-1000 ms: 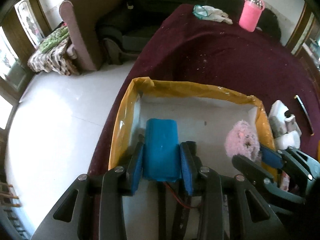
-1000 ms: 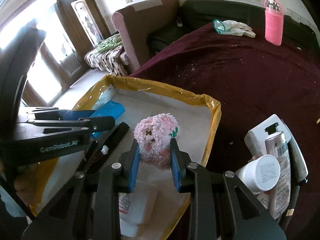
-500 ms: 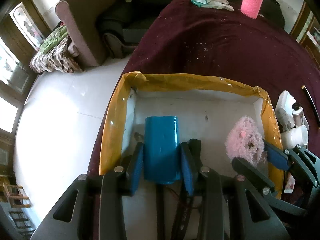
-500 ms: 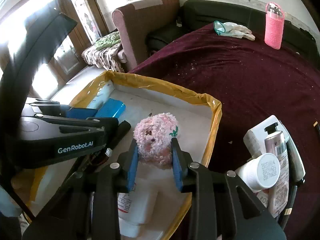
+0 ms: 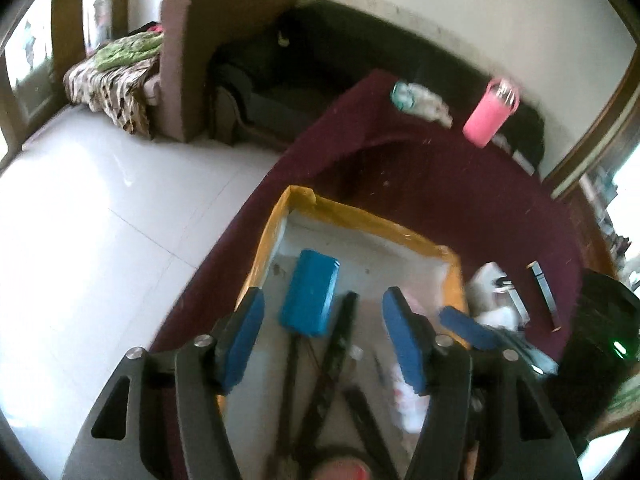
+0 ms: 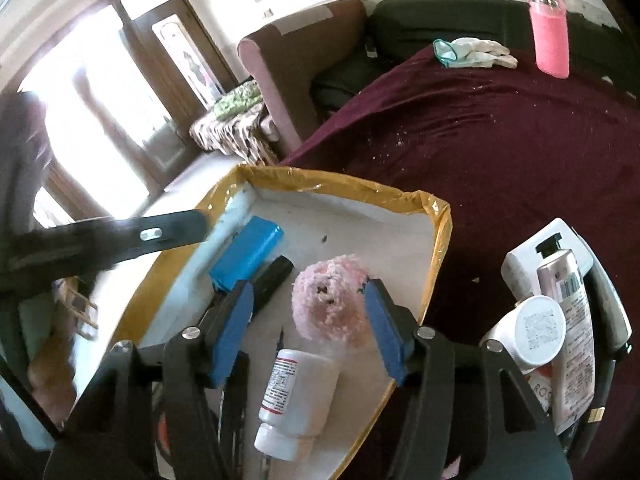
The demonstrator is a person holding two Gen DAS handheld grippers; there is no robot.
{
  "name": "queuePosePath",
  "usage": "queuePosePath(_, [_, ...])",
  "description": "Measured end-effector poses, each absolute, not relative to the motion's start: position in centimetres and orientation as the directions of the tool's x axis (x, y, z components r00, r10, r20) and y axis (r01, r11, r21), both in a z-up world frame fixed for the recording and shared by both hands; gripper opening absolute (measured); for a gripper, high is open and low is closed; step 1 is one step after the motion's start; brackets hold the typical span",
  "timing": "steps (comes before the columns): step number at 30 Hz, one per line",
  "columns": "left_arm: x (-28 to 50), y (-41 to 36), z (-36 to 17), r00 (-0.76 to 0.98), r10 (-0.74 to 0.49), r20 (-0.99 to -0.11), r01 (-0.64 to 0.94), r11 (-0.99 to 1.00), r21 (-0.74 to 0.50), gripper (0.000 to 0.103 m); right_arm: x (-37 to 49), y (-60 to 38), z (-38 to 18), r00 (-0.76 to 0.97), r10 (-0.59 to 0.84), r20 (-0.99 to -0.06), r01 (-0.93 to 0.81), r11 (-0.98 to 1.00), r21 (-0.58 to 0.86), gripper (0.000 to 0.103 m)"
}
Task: Organize objects
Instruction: 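Open both tools to drop the toy and battery pack into the tray, then grasp the silver hand cream tube from the pile with the right tool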
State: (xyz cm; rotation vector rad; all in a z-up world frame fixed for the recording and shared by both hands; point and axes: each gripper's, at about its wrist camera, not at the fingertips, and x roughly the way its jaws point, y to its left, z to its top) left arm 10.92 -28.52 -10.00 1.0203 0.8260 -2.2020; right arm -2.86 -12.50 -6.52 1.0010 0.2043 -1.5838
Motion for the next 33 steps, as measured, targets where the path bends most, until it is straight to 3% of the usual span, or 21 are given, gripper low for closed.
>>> queuePosePath(5, [13.5,-24.5,-9.3,-0.620,-0.200,-0.759,0.669,-0.640,-0.378,0.056,-3.1,-12.3,-6.2,0.126,-0.740,-0.661,0.860,-0.251,0.445,0.058])
queuePosePath(14, [14.3,-17.6,-8.9,-0.679,-0.130,-0.723,0.567,-0.718,-0.403,0.056,-4.0,-6.1,-2.7,0.070,-0.790,-0.610,0.875,-0.245,0.418,0.058])
queuePosePath(23, [11.6,-13.7,-10.3,-0.699,-0.034,-0.714,0.496,-0.742,-0.450,0.056,-10.2,0.4,-5.2,-0.044,-0.700,-0.713,0.834,-0.418,0.359,0.058])
queuePosePath(33, [11.7,-13.0,-10.4,-0.683,-0.045,-0.729,0.503,-0.752,-0.425,0.056,-10.4,-3.8,-6.9,-0.092,-0.632,-0.770,0.893,-0.394,0.217,0.058])
